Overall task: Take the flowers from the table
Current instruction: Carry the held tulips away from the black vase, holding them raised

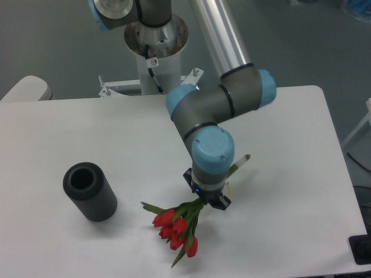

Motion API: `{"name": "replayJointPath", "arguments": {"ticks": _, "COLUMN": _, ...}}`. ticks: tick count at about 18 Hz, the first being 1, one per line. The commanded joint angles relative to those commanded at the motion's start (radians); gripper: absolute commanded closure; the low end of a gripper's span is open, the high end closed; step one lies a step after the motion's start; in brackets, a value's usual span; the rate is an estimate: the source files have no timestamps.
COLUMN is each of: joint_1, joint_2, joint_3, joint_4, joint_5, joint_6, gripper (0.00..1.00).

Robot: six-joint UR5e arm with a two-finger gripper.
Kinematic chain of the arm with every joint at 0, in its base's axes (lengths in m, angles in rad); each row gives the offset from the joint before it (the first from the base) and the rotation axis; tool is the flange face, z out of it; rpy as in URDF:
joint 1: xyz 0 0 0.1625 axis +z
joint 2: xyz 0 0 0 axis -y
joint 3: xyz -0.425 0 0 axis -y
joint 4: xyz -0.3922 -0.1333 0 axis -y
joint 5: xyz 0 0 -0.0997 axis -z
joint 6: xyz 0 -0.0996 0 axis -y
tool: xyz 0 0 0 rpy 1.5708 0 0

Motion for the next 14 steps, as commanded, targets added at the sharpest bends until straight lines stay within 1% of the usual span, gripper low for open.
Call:
{"name": "replayJointPath", "arguments": {"ticks": 5, "joint_1": 0.018, "joint_2": -0.006, "joint_3": 0.002, "joint_4": 0.009, "joint_5": 0.002, "joint_6": 0.090, "gripper": 0.98}}
{"name": "replayJointPath", "arguments": {"ticks": 10, "joint_1": 0.043, "joint_2": -0.012, "joint_3": 0.008, "joint_4": 0.009, "joint_5": -0.002, "joint_6": 0.114, "gripper": 0.98}}
{"name": "replayJointPath", "arguments": {"ticks": 14, "joint_1": 0.043, "joint_2": -0.011, "joint_3": 0.005, "joint_4": 0.012, "joint_5": 0.000, "joint_6": 0.114, "gripper": 0.98}}
